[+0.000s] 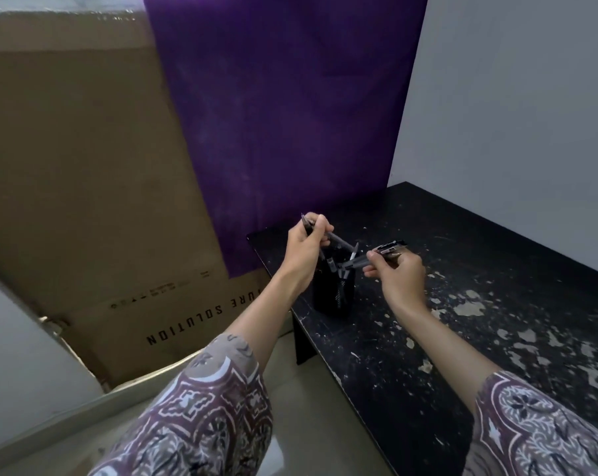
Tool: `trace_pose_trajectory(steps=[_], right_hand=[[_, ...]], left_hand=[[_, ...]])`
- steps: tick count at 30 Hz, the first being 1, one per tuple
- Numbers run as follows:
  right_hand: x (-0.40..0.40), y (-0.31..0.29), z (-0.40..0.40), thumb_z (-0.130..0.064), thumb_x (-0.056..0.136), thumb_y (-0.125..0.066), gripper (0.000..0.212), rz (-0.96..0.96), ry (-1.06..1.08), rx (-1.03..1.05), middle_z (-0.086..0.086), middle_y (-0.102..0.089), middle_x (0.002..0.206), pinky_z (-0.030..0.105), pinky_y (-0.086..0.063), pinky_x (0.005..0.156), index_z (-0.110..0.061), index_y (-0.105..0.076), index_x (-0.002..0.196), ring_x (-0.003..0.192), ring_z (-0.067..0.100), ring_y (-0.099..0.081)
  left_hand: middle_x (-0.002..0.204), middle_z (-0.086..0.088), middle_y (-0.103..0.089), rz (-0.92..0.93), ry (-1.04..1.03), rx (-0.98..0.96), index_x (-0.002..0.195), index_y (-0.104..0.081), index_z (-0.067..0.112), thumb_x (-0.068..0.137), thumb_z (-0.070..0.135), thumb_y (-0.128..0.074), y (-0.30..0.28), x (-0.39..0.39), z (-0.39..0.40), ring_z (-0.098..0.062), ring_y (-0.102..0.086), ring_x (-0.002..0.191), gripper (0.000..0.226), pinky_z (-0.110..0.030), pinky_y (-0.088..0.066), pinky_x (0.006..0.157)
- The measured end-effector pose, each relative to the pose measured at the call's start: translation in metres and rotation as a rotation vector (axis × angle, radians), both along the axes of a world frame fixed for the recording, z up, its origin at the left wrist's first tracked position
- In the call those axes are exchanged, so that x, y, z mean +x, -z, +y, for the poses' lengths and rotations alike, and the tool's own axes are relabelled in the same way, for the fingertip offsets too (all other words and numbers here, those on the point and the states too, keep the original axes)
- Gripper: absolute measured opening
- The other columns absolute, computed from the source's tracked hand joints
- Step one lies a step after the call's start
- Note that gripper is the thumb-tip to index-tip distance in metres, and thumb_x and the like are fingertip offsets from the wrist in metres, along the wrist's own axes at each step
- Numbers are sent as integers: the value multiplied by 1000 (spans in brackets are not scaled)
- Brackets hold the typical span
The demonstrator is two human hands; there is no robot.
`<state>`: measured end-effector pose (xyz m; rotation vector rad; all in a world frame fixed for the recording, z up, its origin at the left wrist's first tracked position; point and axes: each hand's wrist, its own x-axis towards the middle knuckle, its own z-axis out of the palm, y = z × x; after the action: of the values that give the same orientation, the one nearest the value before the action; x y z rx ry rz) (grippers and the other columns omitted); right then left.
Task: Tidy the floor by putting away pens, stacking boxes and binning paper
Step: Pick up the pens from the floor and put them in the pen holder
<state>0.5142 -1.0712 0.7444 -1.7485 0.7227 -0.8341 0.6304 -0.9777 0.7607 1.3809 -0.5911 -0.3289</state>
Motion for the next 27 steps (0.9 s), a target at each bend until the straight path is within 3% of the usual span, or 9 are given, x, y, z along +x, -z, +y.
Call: trace_pose_trajectory(steps=[4,7,11,13,16,19,23,27], right_hand=[[7,1,-2,-19,91,-56,16,33,-30,-63,5,-65,68,24,-49,67,-5,-62,86,63,14,-63],[11,-3,-2,-19,92,-53,16,44,-54,-137,4,-62,68,19,-43,62,-7,-58,82,63,13,-58],[20,-6,-5,-15,91,-53,20,126,-120,-227,11,-62,71,9,-38,53,-2,-58,77,63,16,-55],[25,-5,-4,-12,90,-54,18,233,-217,-276,6,-59,71,8,-38,50,-8,-55,72,64,15,-54],[32,-1,1,-8,87,-58,1,401,-312,-340,7,-56,88,20,-36,62,-8,-56,87,84,21,-54],[32,2,4,-9,84,-62,35,462,-294,-339,14,-53,113,25,-35,74,-4,-53,117,100,24,-52],[21,6,12,-5,83,-63,50,387,-266,-299,11,-40,125,23,-38,74,-10,-44,129,86,16,-50],[7,13,34,-7,84,-60,42,199,-113,-325,5,-41,115,10,-38,65,-11,-47,124,76,15,-53]], left_hand=[[68,3,-48,-76,0,150,72,-53,12,97,19,-44,16,4,5,0,-45,59,27,-10,-42,58],[68,3,-49,-145,9,276,73,-51,11,96,20,-46,19,10,5,3,-50,57,25,-10,-43,59],[88,-1,-55,-264,73,582,76,-48,19,95,33,-46,21,17,1,-15,-44,94,24,-34,-38,89],[112,-5,-49,-308,82,725,91,-50,17,95,40,-42,18,17,1,-19,-34,111,24,-34,-29,96],[117,-5,-32,-227,95,715,117,-45,14,92,46,-47,15,14,8,-18,-34,110,40,-28,-32,93],[120,-7,-36,-166,75,630,123,-40,16,86,47,-56,20,13,20,-15,-43,99,52,-26,-42,82],[127,-9,-41,-145,23,551,125,-41,16,81,41,-66,31,7,39,-15,-47,104,57,-15,-40,70],[130,-9,-41,-88,3,542,126,-42,15,80,35,-68,47,-2,69,-18,-45,115,57,-21,-38,83]])
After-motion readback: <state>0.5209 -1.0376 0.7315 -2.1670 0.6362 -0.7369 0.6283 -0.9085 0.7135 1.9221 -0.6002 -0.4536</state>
